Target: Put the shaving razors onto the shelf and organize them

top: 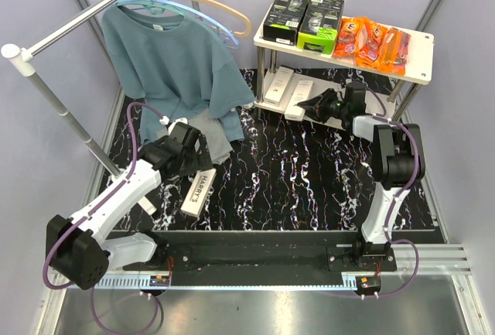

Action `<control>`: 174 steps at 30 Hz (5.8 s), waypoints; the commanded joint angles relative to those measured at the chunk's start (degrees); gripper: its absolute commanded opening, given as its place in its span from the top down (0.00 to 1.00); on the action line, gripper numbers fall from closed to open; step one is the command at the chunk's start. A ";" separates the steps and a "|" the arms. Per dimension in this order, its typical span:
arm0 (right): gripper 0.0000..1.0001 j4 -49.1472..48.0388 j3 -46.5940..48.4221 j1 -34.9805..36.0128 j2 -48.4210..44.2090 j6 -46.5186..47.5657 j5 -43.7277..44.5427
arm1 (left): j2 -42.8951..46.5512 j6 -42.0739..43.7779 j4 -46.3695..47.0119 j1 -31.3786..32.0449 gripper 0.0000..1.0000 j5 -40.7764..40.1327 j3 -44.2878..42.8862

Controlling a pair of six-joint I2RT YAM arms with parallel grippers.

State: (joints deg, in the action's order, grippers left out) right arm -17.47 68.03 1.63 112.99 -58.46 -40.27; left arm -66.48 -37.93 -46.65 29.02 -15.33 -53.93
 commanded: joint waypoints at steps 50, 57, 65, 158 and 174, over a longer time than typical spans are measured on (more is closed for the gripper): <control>0.29 14.66 24.52 1.27 17.53 5.45 1.42 | -0.67 1.63 2.18 0.43 0.01 1.36 -0.12; 0.11 17.12 22.24 1.27 14.11 7.48 5.90 | -0.67 1.46 2.18 0.52 0.01 1.36 0.05; 0.00 23.27 17.76 1.27 7.16 10.90 16.63 | -1.20 1.37 1.57 0.60 0.01 0.83 0.14; 0.00 22.59 -23.64 45.64 -48.66 5.90 33.85 | -9.02 -13.66 24.59 1.48 0.60 37.39 -7.15; 0.27 12.91 -23.73 49.52 -40.39 3.44 33.86 | -7.53 -13.84 24.86 1.75 0.60 37.92 -5.75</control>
State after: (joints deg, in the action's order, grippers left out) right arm -0.21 43.48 50.41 72.90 -54.30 -7.99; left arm -75.48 -51.27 -25.52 30.59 20.45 -58.19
